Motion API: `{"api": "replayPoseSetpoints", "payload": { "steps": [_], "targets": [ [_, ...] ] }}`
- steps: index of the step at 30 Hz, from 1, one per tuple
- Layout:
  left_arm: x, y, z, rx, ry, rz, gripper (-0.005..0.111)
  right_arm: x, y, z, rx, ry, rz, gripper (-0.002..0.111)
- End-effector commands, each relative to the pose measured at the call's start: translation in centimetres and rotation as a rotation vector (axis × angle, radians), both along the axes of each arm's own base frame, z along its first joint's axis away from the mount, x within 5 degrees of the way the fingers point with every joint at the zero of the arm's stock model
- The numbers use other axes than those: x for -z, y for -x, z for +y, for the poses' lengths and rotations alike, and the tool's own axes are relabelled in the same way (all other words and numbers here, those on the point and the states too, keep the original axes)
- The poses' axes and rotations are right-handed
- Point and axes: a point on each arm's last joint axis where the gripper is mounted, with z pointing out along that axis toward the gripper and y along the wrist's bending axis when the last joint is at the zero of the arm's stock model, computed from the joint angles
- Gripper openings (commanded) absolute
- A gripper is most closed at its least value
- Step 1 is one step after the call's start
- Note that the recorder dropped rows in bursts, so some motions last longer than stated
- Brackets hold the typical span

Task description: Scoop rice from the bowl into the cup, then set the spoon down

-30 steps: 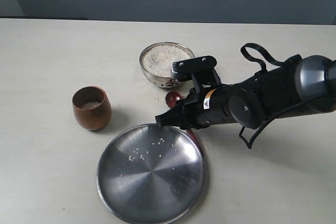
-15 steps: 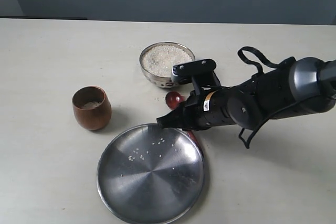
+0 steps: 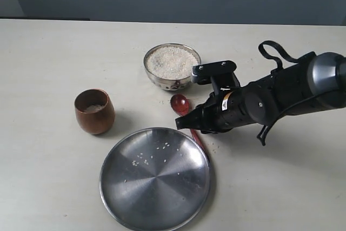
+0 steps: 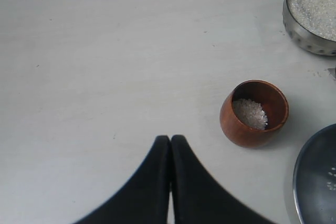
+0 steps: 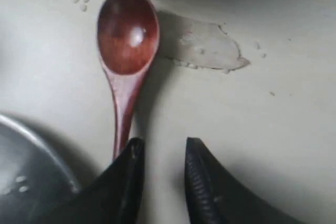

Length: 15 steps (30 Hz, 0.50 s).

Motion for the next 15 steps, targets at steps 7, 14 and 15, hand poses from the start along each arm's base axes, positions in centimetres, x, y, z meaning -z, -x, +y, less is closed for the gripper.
{"api": "replayPoseSetpoints", "payload": {
  "steps": [7, 14, 15],
  "targets": [
    [-0.21, -0.07, -0.01, 0.001, -0.001, -0.008, 0.000, -0.28, 0.81, 1.73, -0.081, -0.010, -0.046, 0.037],
    [-0.21, -0.07, -0.01, 0.001, -0.001, -0.008, 0.000, -0.15, 0.77, 1.68, -0.097, 0.002, -0.051, 0.037],
    [-0.21, -0.07, -0.01, 0.001, -0.001, -0.008, 0.000, -0.01, 0.77, 1.68, -0.103, 0.008, -0.050, 0.037]
  ]
}}
